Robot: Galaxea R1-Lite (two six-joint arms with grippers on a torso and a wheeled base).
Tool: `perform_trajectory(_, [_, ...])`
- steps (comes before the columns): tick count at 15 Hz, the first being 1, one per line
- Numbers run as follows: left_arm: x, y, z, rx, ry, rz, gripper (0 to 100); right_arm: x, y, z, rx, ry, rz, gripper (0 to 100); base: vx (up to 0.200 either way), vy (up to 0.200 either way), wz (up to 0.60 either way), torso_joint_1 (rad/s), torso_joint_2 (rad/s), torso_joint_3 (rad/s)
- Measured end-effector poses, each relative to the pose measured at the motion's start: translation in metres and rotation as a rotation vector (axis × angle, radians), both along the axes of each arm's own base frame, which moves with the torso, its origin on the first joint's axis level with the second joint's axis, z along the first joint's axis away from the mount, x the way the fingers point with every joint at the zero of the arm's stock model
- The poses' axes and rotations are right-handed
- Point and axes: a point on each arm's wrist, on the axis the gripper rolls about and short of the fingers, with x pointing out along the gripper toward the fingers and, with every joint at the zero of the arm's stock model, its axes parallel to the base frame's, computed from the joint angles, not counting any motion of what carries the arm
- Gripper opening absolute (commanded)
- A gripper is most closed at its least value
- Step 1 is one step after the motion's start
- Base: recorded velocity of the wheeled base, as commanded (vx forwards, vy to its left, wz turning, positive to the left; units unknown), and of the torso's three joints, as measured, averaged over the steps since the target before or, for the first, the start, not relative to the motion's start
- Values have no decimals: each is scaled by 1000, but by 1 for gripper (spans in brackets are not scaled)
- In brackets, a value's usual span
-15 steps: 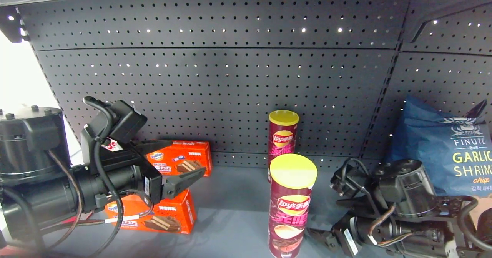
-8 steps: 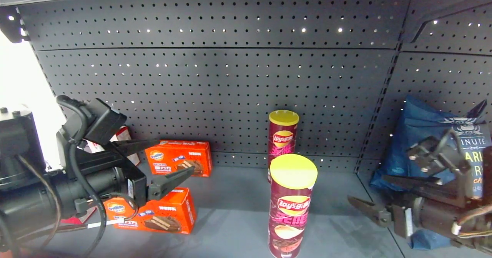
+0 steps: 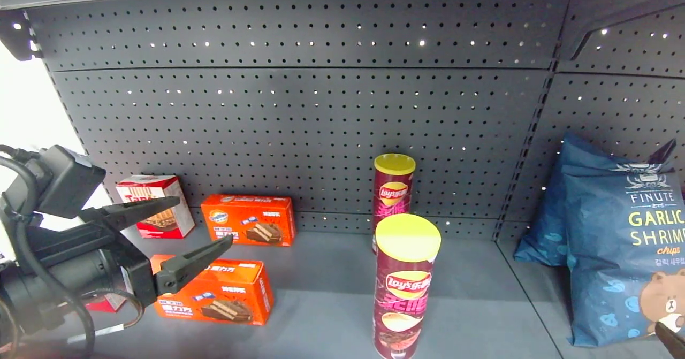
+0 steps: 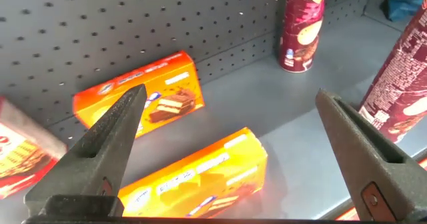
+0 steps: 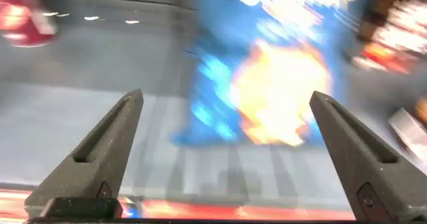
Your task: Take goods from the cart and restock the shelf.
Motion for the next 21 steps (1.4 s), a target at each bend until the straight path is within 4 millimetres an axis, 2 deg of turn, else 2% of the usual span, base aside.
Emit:
perform_trajectory(3, [-5,5,2,-7,-17,24,100,-33,-10,-32,-18,47,-126,100,0,0,0,0,0,0])
perform_trajectory(6, [-8,7,3,-10,-25,31,100,-50,-12,-40,1,-23,-187,100,0,0,0,0,0,0])
perform_trajectory(8, [-8,7,5,-12,-35,33,100,-54,-12,-41,15,-68,-186,100,0,0,0,0,0,0])
perform_trajectory(11, [-8,8,6,-12,-37,33,100,-56,-13,-41,20,-95,-183,100,0,0,-600,2,-1,2])
perform_trajectory(21, [-7,8,8,-16,-42,39,100,-57,-12,-42,24,-105,-156,100,0,0,0,0,0,0])
